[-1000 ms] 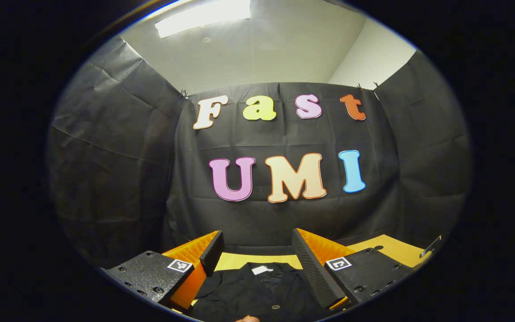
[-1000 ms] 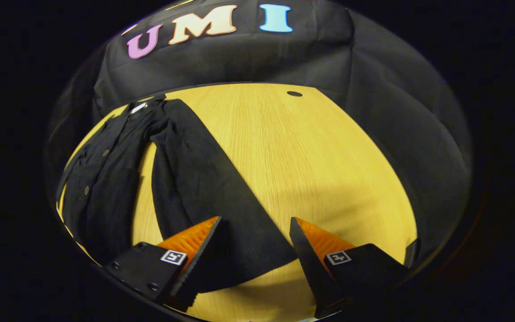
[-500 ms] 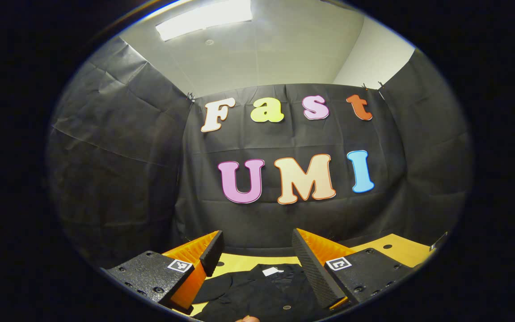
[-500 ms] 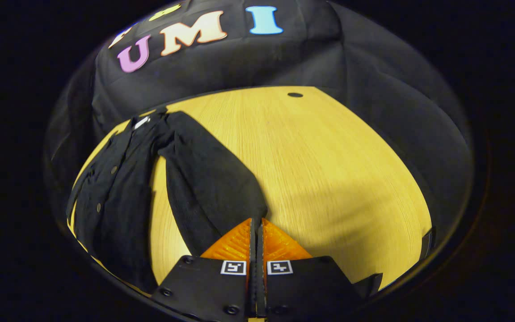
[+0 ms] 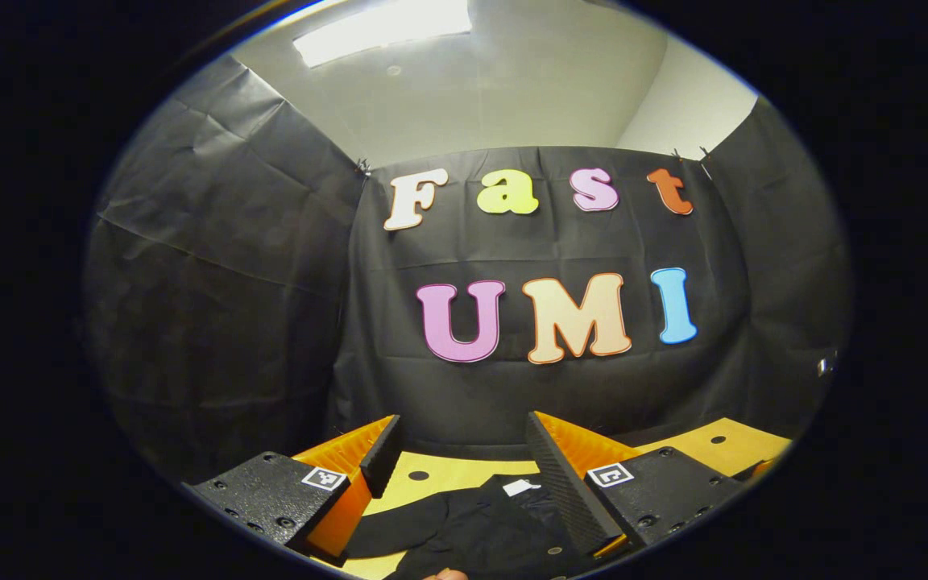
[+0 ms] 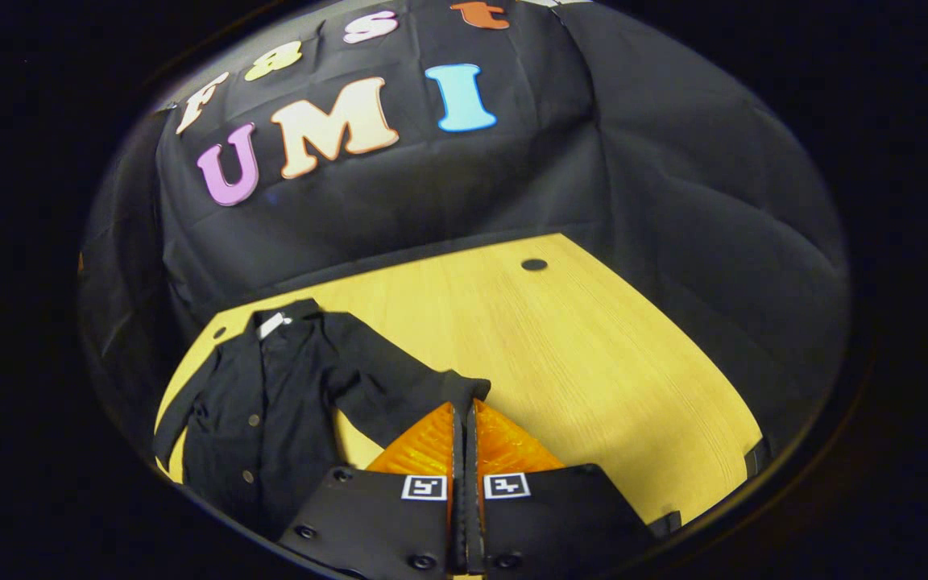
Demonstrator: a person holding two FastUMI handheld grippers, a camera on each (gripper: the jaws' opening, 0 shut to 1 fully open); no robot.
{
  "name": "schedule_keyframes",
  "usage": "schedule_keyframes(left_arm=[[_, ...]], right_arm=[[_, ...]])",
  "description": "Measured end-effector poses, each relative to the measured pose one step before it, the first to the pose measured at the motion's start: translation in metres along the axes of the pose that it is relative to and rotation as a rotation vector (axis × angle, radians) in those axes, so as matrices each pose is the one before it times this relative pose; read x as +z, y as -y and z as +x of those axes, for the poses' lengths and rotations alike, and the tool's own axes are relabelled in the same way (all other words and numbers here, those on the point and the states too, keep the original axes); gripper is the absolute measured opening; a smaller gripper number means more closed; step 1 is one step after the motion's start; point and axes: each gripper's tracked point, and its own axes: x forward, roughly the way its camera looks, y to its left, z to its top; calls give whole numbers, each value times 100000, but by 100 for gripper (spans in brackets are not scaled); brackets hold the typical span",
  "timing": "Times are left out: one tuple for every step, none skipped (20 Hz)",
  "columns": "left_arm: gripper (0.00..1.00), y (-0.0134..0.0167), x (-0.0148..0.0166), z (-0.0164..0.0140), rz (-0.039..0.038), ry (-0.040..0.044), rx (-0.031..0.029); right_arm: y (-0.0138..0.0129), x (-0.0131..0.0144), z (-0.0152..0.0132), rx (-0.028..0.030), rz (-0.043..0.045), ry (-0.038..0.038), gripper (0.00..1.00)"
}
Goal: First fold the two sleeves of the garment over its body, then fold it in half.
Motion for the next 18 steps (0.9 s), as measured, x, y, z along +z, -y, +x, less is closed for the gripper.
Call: schedule_keyframes(left_arm=[[93, -860, -17, 137, -71, -214, 906], [93, -833, -156, -28, 0, -244, 1036], [93, -951, -45, 40, 75, 11, 1054], [94, -1053, -79, 1, 210, -118, 1201], [95, -997, -30, 78, 176, -17, 1331], [95, -991, -108, 103, 208, -30, 1369], [95, -890, 68, 64, 450, -94, 1528], [94, -1129, -253, 47, 351, -50, 1523], [94, -949, 25, -4, 192, -84, 1486], [95, -989, -272, -12, 136, -350, 1493], [94, -957, -237, 26, 128, -623, 1512], [94, -1031, -393, -57, 18, -736, 1524], [93, -811, -185, 18, -58, -695, 1409], [93, -865, -240, 30, -119, -539, 1345], [93, -751, -195, 40, 9, -586, 1240], [93, -804, -311, 80, 38, -418, 1169], [93, -868, -179, 32, 101, -466, 1095], [93, -756, -268, 159, 184, -405, 1125]], right_arm=[[-1248, 871, -77, 1564, -1301, 1752, 2], [-1424, 1083, -42, 1796, -1312, 1748, 3], [-1448, 1020, 109, 1601, -1524, 1789, 2], [-1447, 1089, 329, 1864, -1376, 2268, 2], [-1467, 631, 188, 1830, -1050, 917, 2], [-1501, 500, 368, 2006, -724, 840, 2], [-1326, 413, 337, 1713, -685, 521, 2], [-1308, 310, 399, 1449, -900, 342, 2], [-1194, 281, 411, 1446, -1037, 21, 2], [-1161, 181, 346, 1391, -1056, -181, 2], [-1197, 121, 150, 1307, -943, 37, 2], [-1231, 253, 378, 1345, -807, -22, 2], [-1193, 116, 436, 1505, -734, 89, 2], [-1089, 283, 383, 1439, -951, 331, 0], [-1085, 136, 252, 1210, -1138, 75, 2], [-1135, 246, 471, 1406, -1149, -49, 2], [-1248, 130, 257, 1400, -1068, 48, 2], [-1215, 281, 284, 1449, -1031, 178, 2]])
